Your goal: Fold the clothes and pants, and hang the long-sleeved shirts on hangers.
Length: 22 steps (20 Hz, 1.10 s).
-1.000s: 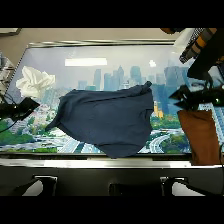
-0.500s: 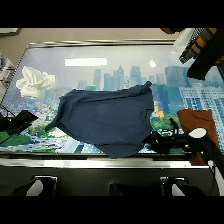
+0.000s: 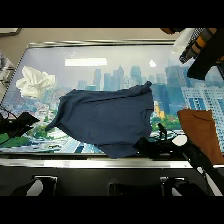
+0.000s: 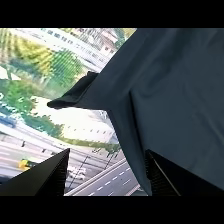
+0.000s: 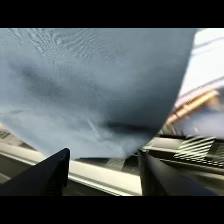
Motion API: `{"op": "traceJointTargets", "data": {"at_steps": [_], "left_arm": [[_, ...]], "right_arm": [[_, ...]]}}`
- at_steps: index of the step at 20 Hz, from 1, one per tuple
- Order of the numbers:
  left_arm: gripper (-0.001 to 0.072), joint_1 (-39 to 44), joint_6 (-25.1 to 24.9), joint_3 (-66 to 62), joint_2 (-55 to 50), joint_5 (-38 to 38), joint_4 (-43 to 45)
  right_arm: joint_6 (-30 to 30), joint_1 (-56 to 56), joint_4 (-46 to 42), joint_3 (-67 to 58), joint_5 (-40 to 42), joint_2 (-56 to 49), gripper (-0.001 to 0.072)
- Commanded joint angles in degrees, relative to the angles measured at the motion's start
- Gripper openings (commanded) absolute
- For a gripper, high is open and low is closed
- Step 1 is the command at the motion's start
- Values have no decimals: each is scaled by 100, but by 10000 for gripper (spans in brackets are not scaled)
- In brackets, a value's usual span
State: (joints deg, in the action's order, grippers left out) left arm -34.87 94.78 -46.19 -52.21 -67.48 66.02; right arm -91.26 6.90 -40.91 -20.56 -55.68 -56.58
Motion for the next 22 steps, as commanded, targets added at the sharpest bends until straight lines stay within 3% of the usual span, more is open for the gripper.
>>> {"op": "traceJointTargets", "data": {"at_steps": [1, 5, 6, 8, 9, 10, 16, 20, 22], "left_arm": [[545, -4, 179, 2, -26, -68, 0], [545, -4, 173, 2, -35, -66, 2], [545, -4, 173, 2, -35, -63, 2], [545, -7, 170, 2, -35, -50, 2], [545, -4, 173, 2, -35, -50, 2], [545, -4, 173, 4, -35, -55, 2], [545, -232, -501, 503, -267, 490, -4], [545, -326, -662, 975, -560, 1180, -4], [545, -313, -1016, 1012, -761, 1419, -282]], "right_arm": [[-262, 463, -20, 17, 334, -289, 480], [-271, 514, 44, 15, 466, -498, 477], [-323, 514, 46, 15, 542, -498, 426], [-437, 514, 76, 15, 813, -498, 244], [-433, 514, 125, 15, 935, -496, 103], [-435, 514, 146, 15, 1016, -496, 24], [-680, 514, 26, 2, 861, -151, 23], [-1692, 514, -761, 2, 798, 610, 23], [-2017, 514, -1080, 2, 756, 911, 23]]}}
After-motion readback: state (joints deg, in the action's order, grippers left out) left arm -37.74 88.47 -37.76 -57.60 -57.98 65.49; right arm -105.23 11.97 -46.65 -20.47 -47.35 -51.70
